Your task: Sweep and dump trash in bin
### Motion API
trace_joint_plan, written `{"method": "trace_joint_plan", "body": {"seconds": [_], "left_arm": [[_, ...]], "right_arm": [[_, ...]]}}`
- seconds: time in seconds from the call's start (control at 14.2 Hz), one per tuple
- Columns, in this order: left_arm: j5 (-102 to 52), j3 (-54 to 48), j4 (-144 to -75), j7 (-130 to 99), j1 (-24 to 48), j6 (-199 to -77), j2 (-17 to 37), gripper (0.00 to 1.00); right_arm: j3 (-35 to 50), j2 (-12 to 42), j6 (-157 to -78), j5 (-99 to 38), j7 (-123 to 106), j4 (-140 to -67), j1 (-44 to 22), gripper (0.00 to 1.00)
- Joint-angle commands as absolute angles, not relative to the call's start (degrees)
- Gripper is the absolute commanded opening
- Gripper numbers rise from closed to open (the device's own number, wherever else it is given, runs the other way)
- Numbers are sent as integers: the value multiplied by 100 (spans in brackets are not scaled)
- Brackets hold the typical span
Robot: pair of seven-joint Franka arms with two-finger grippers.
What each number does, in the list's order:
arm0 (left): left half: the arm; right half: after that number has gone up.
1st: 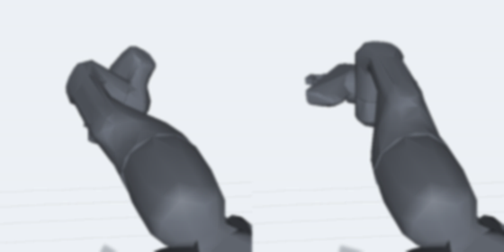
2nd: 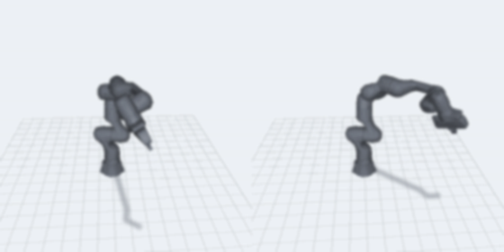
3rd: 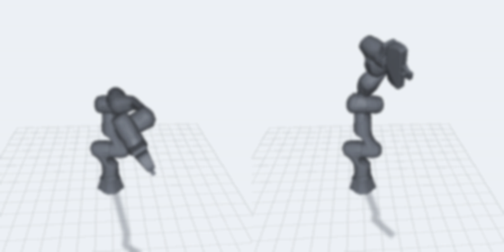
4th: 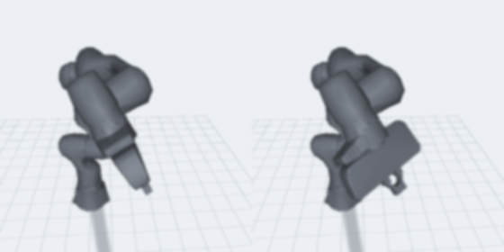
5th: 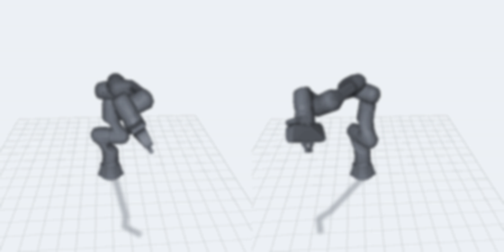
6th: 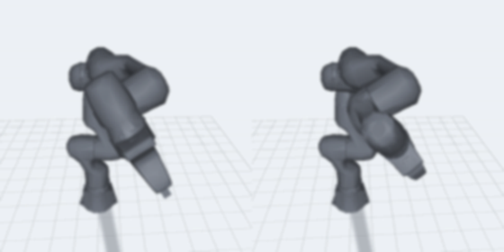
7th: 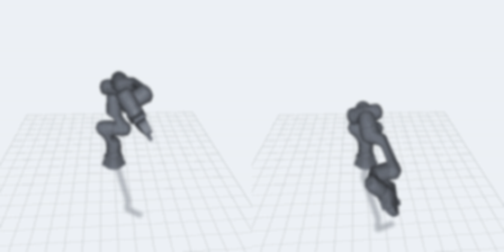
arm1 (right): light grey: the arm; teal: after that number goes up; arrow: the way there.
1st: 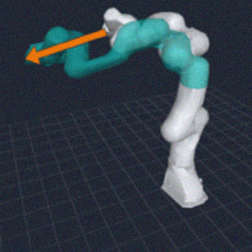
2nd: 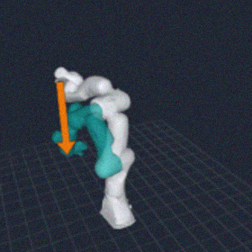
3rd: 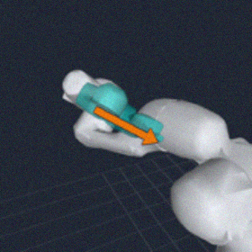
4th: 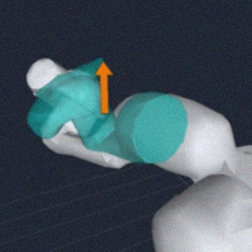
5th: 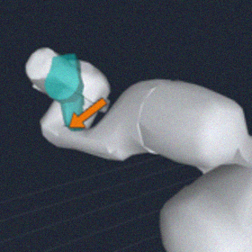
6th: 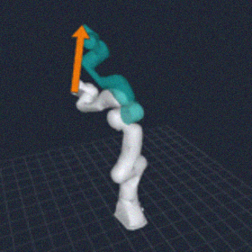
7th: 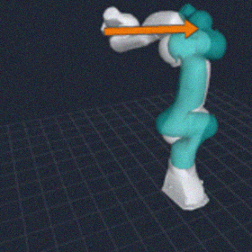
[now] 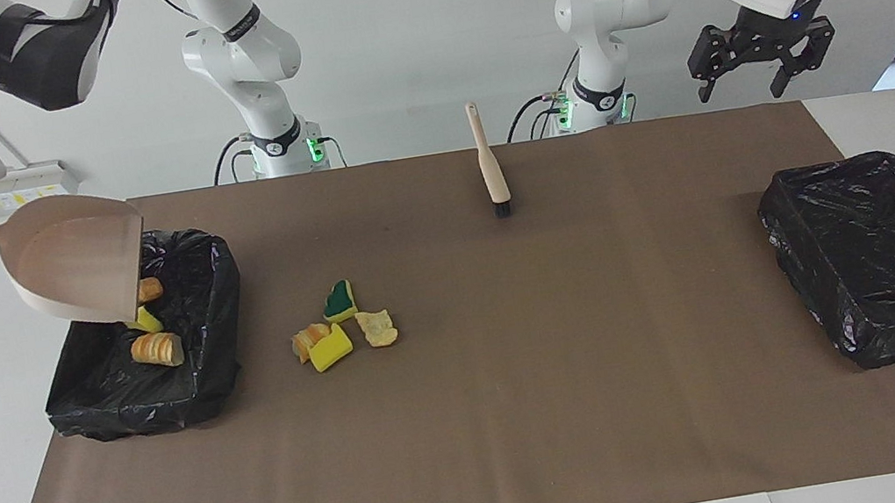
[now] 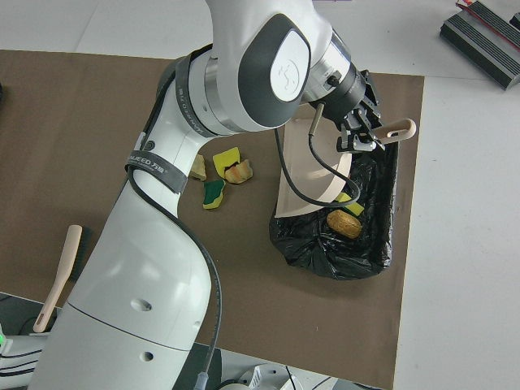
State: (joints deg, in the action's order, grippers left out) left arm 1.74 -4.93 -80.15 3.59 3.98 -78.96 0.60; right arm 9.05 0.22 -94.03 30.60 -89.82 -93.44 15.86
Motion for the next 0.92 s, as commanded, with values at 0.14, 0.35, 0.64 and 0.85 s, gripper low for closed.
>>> {"method": "trace_joint_plan", "body": {"seconds": [0.14,0.35,0.64,0.85], "left_arm": [[141,-510,-8068,413,308,-7963,-18,100],[149,-501,-8060,378,299,-7946,-18,100],[149,-501,-8068,369,290,-7893,-18,100],[149,-510,-8068,404,299,-7901,-18,100]], "right_arm": [[1871,9,-8694,2321,-6502,-9299,1408,0],[1872,227,-8525,1655,-4524,-9308,732,0],[1881,1035,-8832,1240,-1633,-9185,-393,0],[1881,1747,-9324,801,110,-8791,-886,0]]}}
